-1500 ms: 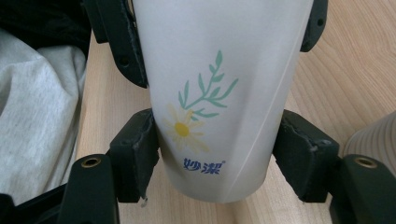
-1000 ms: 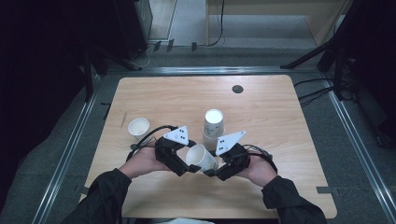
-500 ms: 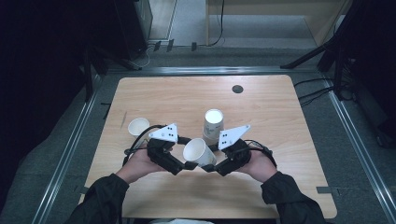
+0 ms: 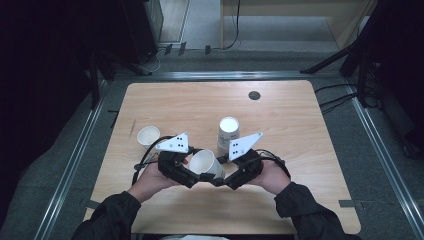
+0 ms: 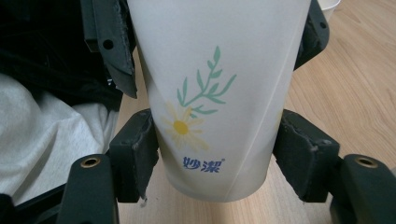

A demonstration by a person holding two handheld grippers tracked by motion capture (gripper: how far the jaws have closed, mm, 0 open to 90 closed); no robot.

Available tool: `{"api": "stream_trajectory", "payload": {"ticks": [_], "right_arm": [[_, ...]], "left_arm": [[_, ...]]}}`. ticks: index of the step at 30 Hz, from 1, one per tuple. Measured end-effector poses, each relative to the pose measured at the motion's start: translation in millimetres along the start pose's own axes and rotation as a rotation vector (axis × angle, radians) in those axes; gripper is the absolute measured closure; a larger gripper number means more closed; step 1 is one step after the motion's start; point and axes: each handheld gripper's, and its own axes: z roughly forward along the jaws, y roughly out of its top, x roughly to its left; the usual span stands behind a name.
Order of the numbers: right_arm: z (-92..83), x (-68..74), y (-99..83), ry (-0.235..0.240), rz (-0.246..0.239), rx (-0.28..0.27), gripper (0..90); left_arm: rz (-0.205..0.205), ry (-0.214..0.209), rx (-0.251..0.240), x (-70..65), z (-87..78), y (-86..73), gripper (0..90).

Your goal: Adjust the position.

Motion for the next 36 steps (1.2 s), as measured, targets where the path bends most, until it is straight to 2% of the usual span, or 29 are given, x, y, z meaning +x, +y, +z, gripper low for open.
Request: {"api": "stream_trajectory", "payload": {"ticks": [4,10,15,19,23,26,34,36], "right_arm": [[0.6,0.5,-0.1,-0.003,-0.001,0.006,34.4],[3.4,1.0,-0.8,-0.009,-0.003,0.041,34.4],[3.0,1.6,-1.1,-0.019,-0.005,0.050,32.9],[3.8,0.9,-2.6,-0.024,0.006,0.068,27.9],[5.4,1.3,-6.3,-0.046,0.012,0.107,23.9],[5.2,1.9,-9.1,-0.067,-0.004,0.126,22.5],[3.1,2.5,-15.7,-0.102,-0.010,0.144,21.2],[3.2,1.4,-17.3,-0.108,-0.012,0.164,20.9]], "left_arm": [[0.006,0.003,0.007,-0.6,0.4,-0.3,21.4],[0.004,0.000,0.050,0.4,2.2,-2.0,23.7],[0.007,0.006,0.050,-0.3,3.4,-1.6,23.8],[0.011,0.010,0.052,-0.4,2.5,-1.6,23.8],[0.014,0.022,0.051,0.3,0.7,-2.2,23.8],[0.010,0.028,0.049,1.8,-1.2,-2.4,23.8],[0.016,0.057,0.056,4.7,-5.4,-3.4,23.8],[0.017,0.060,0.061,5.5,-6.1,-4.0,23.7]]}}
